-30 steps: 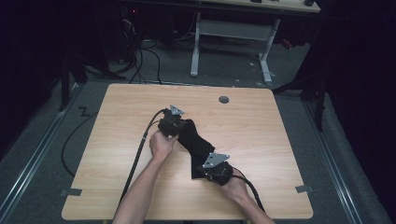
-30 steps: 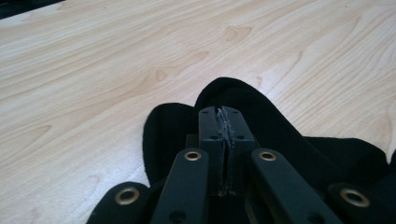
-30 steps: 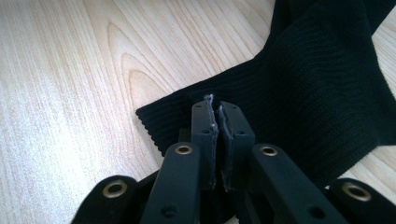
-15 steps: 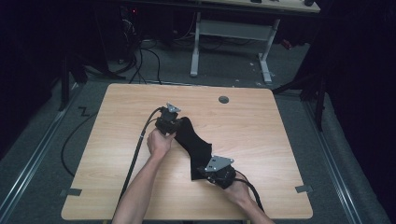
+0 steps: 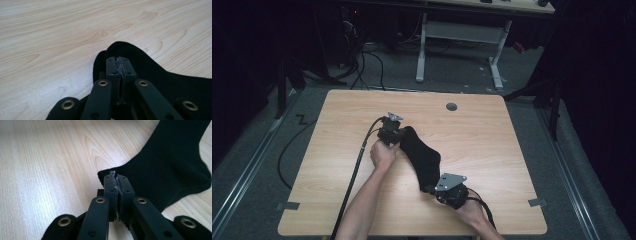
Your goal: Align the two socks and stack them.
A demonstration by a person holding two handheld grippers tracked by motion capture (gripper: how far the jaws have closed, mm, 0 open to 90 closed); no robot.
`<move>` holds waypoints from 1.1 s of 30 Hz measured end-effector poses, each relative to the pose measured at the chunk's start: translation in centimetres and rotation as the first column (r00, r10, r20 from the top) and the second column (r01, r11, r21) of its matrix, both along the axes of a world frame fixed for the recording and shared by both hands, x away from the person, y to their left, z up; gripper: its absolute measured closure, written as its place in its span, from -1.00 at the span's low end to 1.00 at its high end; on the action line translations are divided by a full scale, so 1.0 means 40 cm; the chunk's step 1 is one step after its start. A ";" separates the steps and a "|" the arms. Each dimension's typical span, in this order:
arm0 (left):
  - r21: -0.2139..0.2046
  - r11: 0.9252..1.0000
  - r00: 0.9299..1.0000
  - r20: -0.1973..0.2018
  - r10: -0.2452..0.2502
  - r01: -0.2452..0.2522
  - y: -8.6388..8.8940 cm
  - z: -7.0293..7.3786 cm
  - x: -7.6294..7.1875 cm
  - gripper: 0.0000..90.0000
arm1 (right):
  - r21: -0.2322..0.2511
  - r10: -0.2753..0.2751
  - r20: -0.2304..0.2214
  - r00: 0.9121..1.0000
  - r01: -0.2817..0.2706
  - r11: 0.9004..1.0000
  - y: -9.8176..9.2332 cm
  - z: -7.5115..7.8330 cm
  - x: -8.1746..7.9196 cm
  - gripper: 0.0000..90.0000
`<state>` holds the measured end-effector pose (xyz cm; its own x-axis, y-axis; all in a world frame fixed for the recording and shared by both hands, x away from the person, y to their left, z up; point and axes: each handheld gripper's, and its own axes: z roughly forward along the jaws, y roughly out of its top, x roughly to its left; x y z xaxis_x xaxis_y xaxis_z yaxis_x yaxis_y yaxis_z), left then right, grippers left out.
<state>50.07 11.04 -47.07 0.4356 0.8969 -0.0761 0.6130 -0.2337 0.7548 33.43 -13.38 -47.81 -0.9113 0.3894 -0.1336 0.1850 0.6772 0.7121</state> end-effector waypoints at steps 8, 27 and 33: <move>0.011 1.000 1.000 -0.014 0.006 -0.006 -0.005 -0.034 0.001 0.84 | 0.016 -0.035 -0.065 0.997 0.036 0.999 -0.010 -0.021 0.014 0.50; 0.026 0.999 1.000 0.000 0.031 -0.031 0.000 -0.022 -0.023 0.10 | 0.076 -0.685 -0.074 0.724 0.689 0.720 -0.277 0.040 0.294 0.59; 0.024 0.999 0.999 -0.003 0.032 -0.032 0.011 -0.021 -0.036 0.05 | 0.040 -0.689 -0.059 0.722 0.692 0.721 -0.282 0.027 0.305 0.64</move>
<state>48.64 11.49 -47.91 0.4064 0.9120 -0.0560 0.6231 -0.2319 0.7469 45.64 -24.68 -46.74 -0.3908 0.9183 -0.0638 0.6129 0.3113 0.7263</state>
